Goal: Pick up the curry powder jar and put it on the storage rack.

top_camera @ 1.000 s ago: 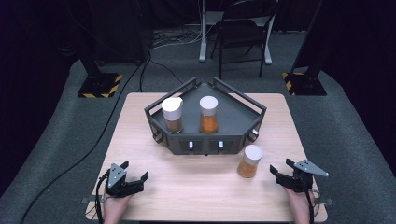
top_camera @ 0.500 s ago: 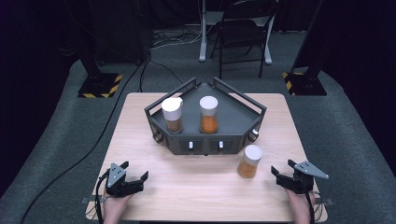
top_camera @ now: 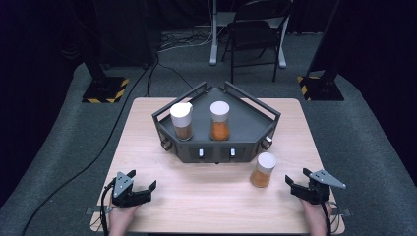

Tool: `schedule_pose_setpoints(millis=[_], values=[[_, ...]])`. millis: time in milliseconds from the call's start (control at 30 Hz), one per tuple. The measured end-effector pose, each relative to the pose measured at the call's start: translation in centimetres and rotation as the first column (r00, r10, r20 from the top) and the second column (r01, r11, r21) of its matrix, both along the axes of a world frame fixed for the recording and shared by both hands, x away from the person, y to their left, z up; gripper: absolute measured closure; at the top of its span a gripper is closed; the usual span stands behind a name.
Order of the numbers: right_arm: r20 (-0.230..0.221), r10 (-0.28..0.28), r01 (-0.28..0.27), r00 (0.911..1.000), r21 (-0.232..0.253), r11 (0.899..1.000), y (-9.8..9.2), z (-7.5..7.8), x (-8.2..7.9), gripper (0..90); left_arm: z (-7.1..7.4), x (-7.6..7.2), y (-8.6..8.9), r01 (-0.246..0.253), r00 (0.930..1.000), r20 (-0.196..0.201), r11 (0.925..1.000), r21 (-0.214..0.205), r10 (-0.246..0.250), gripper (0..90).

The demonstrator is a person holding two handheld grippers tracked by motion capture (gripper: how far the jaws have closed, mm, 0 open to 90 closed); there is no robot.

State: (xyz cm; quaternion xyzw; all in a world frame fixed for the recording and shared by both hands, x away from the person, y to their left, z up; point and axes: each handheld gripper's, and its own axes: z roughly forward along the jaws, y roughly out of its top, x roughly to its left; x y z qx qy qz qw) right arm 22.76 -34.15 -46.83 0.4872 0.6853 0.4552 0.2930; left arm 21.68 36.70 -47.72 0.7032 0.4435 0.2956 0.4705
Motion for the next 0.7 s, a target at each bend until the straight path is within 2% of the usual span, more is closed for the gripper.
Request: schedule_pose_setpoints(millis=[700], values=[[0.001,0.000,0.000,1.0000,0.005,1.000,-0.08,-0.05,0.01,18.4,0.02,-0.11,-0.19,-0.002,1.0000,0.000,1.0000,0.005,0.002,7.8]])
